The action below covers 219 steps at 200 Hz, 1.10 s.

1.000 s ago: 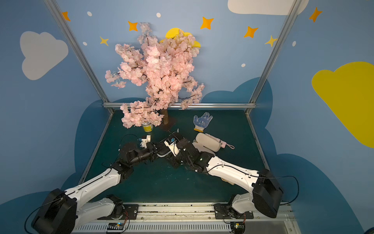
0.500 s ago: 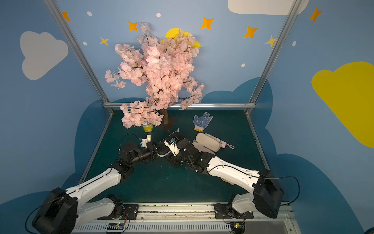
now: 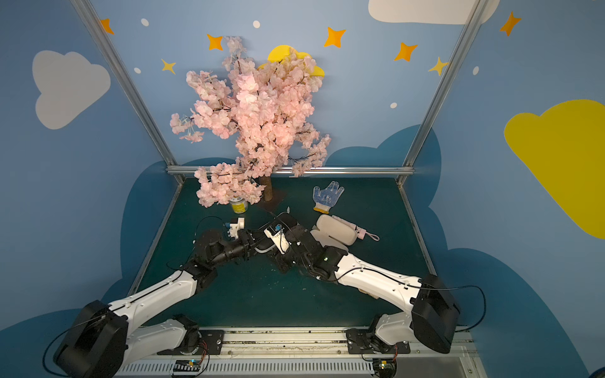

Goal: Put umbrellas into zippered umbrella sleeves
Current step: Zip the zipper on the umbrella sleeve.

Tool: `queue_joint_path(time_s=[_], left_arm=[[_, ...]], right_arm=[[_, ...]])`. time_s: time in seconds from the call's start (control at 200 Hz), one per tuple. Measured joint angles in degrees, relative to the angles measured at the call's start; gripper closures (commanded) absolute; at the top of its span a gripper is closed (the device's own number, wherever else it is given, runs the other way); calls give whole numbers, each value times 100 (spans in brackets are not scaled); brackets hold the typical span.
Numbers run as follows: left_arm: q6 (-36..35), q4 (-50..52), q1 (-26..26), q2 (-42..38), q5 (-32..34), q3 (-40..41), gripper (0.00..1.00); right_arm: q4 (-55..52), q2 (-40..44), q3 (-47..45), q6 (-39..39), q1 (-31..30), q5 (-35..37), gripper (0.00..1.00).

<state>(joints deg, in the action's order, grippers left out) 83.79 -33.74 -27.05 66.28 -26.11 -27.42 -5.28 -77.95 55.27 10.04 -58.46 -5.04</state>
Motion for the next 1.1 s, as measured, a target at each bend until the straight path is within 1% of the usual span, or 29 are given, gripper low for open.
queue_joint_path(time_s=[0.23,0.425,0.581,0.791,0.926,1.096], left_arm=[[0,-24,0,0,13,0,72],[0,-35,-2,0,13,0,73],[0,-44,-2,0,9,0,73],[0,-33,-7,-9,7,28,73],[0,-24,-7,-79,-20,96,73],[4,-15,28,-201,-142,129,73]], right_arm=[[17,0,0,-2,0,11,74],[17,0,0,-7,0,96,82],[11,0,0,-37,2,190,91],[-39,2,0,-157,-11,339,100],[-144,66,0,-291,-59,470,100],[-308,251,-31,-457,-66,1001,100]])
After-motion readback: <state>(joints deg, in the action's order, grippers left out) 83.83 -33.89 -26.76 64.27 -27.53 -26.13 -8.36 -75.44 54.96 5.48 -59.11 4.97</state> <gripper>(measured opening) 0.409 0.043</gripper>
